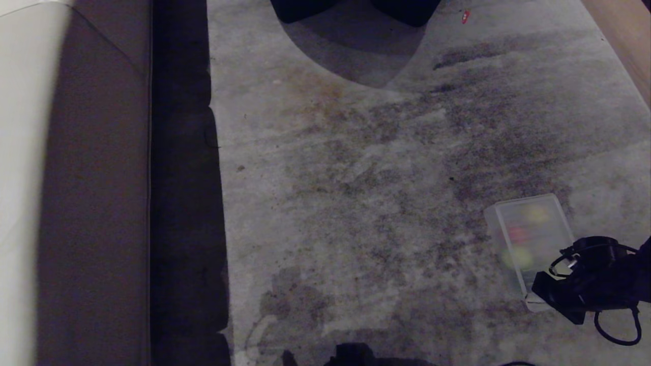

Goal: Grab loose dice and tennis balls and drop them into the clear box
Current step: Close the lid

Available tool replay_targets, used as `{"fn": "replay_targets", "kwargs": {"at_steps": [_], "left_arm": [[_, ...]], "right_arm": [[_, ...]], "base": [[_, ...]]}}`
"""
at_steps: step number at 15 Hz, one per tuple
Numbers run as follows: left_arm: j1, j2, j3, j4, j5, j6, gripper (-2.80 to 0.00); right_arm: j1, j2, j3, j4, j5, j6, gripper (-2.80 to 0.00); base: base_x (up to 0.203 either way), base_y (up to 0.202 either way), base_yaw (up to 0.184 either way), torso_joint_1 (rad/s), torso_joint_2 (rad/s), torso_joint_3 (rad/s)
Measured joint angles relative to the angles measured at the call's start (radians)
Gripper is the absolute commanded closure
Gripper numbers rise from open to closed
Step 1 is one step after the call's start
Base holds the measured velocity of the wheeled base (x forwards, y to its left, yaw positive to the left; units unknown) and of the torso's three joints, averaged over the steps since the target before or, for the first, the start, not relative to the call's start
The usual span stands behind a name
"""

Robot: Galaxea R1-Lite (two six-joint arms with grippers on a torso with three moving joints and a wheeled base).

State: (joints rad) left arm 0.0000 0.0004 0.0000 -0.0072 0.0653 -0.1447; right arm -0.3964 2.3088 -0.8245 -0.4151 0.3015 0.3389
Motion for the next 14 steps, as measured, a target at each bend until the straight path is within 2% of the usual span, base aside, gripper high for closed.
{"fn": "replay_targets", "kwargs": {"at_steps": [3,14], "left_arm": [[0.0,0.0,0.0,0.0,0.0,0.0,0.0],[0.0,0.0,0.0,0.0,0.0,0.0,0.0]], "right_arm": [[0.01,0.028,-0.033,0.005,0.022,0.0,0.0],[0.023,-0.006,-0.047,0.01,0.019,0.007,0.0]], "base": [[0.0,0.0,0.0,0.0,0.0,0.0],[0.0,0.0,0.0,0.0,0.0,0.0]]}}
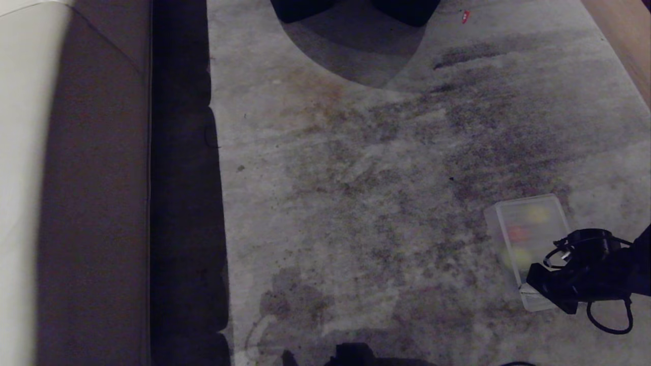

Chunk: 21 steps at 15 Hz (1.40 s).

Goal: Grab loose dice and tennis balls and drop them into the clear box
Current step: Close the lid

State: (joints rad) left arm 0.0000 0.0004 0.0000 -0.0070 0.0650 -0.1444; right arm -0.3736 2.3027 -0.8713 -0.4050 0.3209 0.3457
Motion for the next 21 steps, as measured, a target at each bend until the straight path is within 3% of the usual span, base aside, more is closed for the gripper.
{"fn": "replay_targets", "kwargs": {"at_steps": [5,10,21], "left_arm": [[0.0,0.0,0.0,0.0,0.0,0.0,0.0],[0.0,0.0,0.0,0.0,0.0,0.0,0.0],[0.0,0.0,0.0,0.0,0.0,0.0,0.0]], "right_arm": [[-0.001,-0.033,0.002,0.019,0.001,0.001,0.0],[0.028,-0.048,-0.015,0.13,0.052,0.001,0.0],[0.019,0.031,-0.116,0.119,0.05,-0.001,0.0]], "base": [[0.0,0.0,0.0,0.0,0.0,0.0],[0.0,0.0,0.0,0.0,0.0,0.0],[0.0,0.0,0.0,0.0,0.0,0.0]]}}
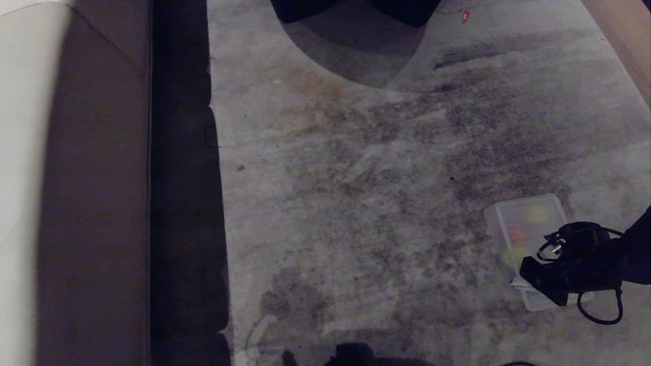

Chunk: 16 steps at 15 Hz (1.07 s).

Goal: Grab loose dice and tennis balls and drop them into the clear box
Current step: Close the lid

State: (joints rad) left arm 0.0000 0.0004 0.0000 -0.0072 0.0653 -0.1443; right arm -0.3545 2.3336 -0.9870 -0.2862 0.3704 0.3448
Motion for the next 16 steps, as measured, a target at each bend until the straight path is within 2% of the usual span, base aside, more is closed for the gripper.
{"fn": "replay_targets", "kwargs": {"at_steps": [16], "left_arm": [[0.0,0.0,0.0,0.0,0.0,0.0,0.0]], "right_arm": [[-0.002,-0.075,0.025,0.002,0.009,-0.001,0.0]], "base": [[0.0,0.0,0.0,0.0,0.0,0.0]]}}
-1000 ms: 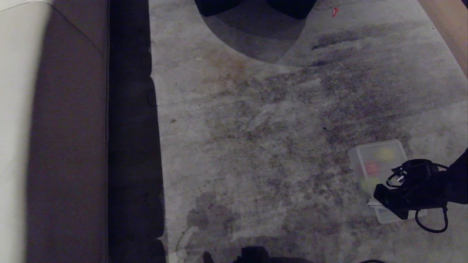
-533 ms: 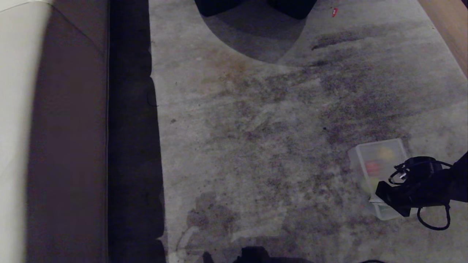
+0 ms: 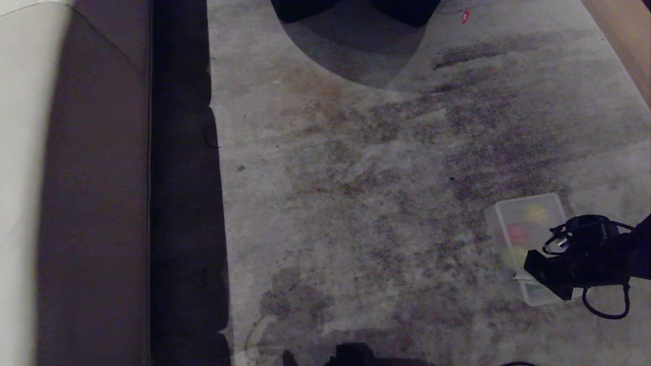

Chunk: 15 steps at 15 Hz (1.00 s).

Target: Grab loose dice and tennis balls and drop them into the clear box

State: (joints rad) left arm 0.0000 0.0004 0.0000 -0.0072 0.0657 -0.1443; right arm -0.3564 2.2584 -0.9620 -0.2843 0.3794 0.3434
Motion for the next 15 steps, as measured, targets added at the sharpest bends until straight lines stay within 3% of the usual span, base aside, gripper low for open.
{"fn": "replay_targets", "kwargs": {"at_steps": [5,10,15], "left_arm": [[0.0,0.0,0.0,0.0,0.0,0.0,0.0],[0.0,0.0,0.0,0.0,0.0,0.0,0.0],[0.0,0.0,0.0,0.0,-0.001,0.0,0.0]], "right_arm": [[-0.003,-0.235,0.097,0.002,-0.003,-0.044,0.0],[-0.001,-0.685,0.354,0.042,0.004,-0.242,0.0],[0.048,-1.278,0.578,0.283,-0.006,-0.354,0.0]], "base": [[0.0,0.0,0.0,0.0,0.0,0.0],[0.0,0.0,0.0,0.0,0.0,0.0],[0.0,0.0,0.0,0.0,0.0,0.0]]}}
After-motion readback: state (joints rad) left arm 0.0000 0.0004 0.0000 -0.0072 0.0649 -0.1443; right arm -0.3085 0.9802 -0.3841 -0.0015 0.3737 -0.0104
